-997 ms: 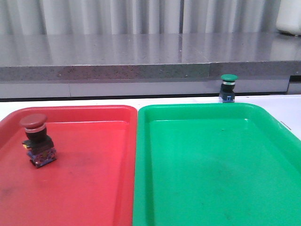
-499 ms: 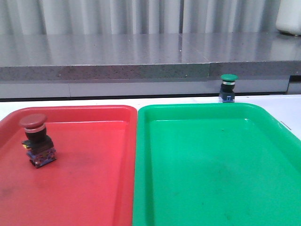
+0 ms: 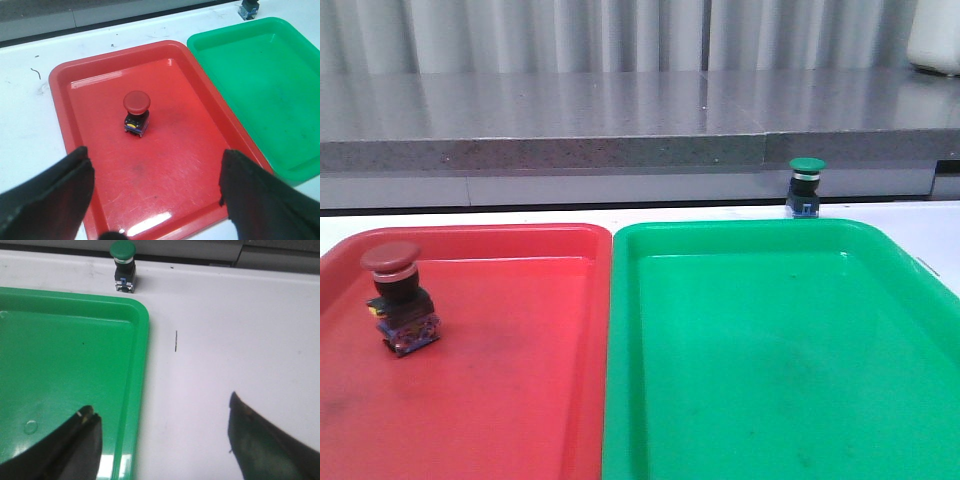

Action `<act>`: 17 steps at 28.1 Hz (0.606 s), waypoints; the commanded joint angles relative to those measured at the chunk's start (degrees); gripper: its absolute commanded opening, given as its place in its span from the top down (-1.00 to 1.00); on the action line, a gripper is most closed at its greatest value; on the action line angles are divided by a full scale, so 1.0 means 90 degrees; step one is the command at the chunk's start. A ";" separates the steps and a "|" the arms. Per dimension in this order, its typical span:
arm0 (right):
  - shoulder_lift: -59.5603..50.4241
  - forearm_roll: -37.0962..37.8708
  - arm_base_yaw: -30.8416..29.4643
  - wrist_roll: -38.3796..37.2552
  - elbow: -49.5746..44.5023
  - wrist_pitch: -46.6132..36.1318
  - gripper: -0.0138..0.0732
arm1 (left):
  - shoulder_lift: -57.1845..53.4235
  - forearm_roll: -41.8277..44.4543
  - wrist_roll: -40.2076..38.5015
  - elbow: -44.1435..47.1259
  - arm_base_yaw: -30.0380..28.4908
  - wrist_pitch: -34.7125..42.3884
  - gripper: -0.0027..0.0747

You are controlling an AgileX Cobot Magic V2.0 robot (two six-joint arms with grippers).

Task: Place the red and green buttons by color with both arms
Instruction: 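Open the left gripper to release the red button and withdraw, then lower the right gripper onto the green-capped button and grasp it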

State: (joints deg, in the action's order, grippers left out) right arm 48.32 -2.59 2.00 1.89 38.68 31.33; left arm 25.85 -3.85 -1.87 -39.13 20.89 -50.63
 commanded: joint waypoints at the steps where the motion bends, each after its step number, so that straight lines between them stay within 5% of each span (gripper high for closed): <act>1: 0.0458 -0.0150 0.0013 0.0079 0.0489 -0.0328 -0.66 | 0.0042 -0.0036 -0.0077 -0.0159 0.0045 0.0396 -0.39; 17: 0.3969 -0.0410 0.0681 0.0143 0.3128 -0.0714 -0.66 | 0.0042 -0.0036 -0.0077 -0.0159 0.0045 0.0396 -0.39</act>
State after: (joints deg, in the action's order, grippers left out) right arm 81.71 -6.22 7.83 2.40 61.78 29.03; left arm 25.85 -3.85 -2.11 -39.13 20.89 -50.73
